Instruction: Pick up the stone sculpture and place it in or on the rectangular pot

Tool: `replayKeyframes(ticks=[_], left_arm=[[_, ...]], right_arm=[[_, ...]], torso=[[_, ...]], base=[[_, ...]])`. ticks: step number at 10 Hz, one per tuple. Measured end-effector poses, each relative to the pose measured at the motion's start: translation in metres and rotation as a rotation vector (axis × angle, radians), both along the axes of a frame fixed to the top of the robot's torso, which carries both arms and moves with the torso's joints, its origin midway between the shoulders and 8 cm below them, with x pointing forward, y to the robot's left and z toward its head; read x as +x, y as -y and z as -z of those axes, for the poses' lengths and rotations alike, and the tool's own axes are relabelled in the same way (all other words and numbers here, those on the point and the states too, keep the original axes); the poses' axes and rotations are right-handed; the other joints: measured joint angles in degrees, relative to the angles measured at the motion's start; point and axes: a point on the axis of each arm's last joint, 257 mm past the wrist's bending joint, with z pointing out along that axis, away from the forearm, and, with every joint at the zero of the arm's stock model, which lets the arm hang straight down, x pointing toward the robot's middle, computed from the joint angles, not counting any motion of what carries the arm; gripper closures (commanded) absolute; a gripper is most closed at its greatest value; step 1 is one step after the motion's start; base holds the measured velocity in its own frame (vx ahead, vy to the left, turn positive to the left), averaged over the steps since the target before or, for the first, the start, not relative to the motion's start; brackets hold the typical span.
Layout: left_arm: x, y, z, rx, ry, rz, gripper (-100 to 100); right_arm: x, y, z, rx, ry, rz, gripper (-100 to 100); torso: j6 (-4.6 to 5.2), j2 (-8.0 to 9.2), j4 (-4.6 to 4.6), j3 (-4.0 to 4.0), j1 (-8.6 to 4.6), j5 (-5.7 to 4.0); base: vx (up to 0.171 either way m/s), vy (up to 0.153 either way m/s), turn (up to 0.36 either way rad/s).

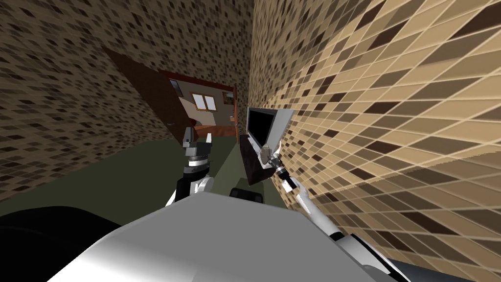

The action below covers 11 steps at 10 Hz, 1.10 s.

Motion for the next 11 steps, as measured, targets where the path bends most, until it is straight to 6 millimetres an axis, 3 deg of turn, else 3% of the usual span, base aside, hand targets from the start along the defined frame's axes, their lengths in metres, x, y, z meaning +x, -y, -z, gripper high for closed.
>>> replayKeyframes(ticks=[4,5,9,10,11], left_arm=[[0.0001,0.0000,0.0000,0.000,0.000,0.000,0],[0.0001,0.0000,0.0000,0.000,0.000,0.000,0],[0.0000,0.0000,0.0000,0.000,0.000,0.000,0],[0.0000,0.0000,0.0000,0.000,0.000,0.000,0],[0.0000,0.0000,0.0000,0.000,0.000,0.000,0]], right_arm=[[0.0095,0.0044,-0.0058,0.056,-0.015,-0.014,100],[0.0087,0.0016,-0.0066,0.062,-0.014,-0.021,-100],[0.0084,0.0010,-0.0069,0.063,-0.013,-0.022,-100],[0.0084,0.0010,-0.0069,0.063,-0.013,-0.022,0],[0.0084,0.0010,-0.0069,0.063,-0.013,-0.022,-100]], torso=[[0.04,-2.25,0.02,-1.13,-1.07,-0.05],[0.05,-2.67,-0.08,-1.40,-1.16,-0.08],[0.07,-3.03,-0.18,-1.63,-1.23,-0.10],[0.07,-3.04,-0.19,-1.63,-1.23,-0.10],[0.07,-3.05,-0.19,-1.64,-1.23,-0.10]], base=[[0.103,-0.060,-0.049],[-0.013,0.003,0.006],[-0.002,0.000,0.000],[0.000,0.000,0.000],[-0.069,-0.122,0.257]])
